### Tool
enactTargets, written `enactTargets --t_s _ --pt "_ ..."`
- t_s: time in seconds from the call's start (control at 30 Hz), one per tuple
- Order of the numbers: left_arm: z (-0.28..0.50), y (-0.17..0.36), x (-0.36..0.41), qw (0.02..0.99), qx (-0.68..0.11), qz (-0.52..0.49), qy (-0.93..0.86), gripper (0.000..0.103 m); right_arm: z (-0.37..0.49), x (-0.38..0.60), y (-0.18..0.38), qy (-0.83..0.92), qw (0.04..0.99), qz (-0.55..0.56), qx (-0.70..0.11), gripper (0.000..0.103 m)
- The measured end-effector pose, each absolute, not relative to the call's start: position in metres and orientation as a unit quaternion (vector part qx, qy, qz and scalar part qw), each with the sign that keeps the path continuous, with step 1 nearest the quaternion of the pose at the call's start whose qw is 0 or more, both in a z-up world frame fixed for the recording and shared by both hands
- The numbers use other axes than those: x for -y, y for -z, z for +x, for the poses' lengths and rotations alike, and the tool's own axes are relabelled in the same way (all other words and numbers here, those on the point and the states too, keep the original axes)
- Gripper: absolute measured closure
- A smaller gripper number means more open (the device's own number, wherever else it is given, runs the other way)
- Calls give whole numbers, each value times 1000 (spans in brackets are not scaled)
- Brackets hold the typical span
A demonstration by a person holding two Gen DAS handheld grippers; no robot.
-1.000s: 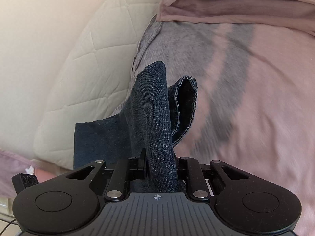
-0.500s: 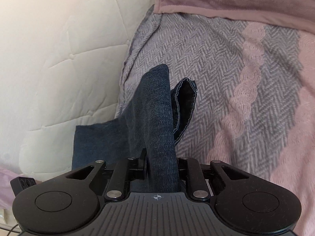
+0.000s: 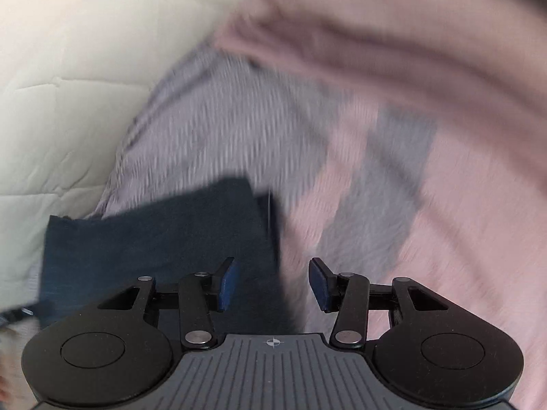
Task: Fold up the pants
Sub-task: 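Lower the folded jeans onto the bed near the pillows and open both grippers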
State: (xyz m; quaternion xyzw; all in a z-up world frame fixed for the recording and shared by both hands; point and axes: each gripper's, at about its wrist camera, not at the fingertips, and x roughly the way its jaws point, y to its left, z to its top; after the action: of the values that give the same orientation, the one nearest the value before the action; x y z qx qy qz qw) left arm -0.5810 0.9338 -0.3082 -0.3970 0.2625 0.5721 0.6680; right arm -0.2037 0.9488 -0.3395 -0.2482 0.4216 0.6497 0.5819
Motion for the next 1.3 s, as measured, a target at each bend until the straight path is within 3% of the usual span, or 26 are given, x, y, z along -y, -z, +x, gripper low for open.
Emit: enactTargets --t_s 0.07,0.13,0.23,0.4,0.53,0.7,0.93,1.1,1.17,1.3 --pt "-574 296 -939 680 -257 -357 -587 84 -215 -947 330 -667 600 -249 -366 61" --pt "-561 294 -954 690 -260 -324 -592 92 -234 -952 329 -690 601 -256 -312 75" --pt "-543 309 -983 682 -269 -301 -610 95 -256 -967 338 -705 599 -265 -271 81" --pt "-540 363 -1005 657 -293 -322 -615 94 -276 -984 379 -690 610 -287 -265 81" --pt "-547 383 -991 675 -257 -313 -617 94 -288 -985 391 -690 604 -314 -247 81" --pt "-561 352 -976 665 -240 -351 -613 95 -278 -971 366 -689 599 -295 -281 81" --pt "-563 300 -874 682 -259 -352 -587 92 -277 -879 335 -704 571 -280 -316 80" --pt "-547 318 -825 668 -313 -365 -568 90 -291 -827 338 -695 567 -293 -330 79" --pt "-546 331 -817 659 -320 -358 -579 82 -299 -824 356 -687 557 -317 -342 76" --pt "-551 324 -824 630 -320 -392 -589 79 -308 -827 374 -671 546 -363 -347 72"
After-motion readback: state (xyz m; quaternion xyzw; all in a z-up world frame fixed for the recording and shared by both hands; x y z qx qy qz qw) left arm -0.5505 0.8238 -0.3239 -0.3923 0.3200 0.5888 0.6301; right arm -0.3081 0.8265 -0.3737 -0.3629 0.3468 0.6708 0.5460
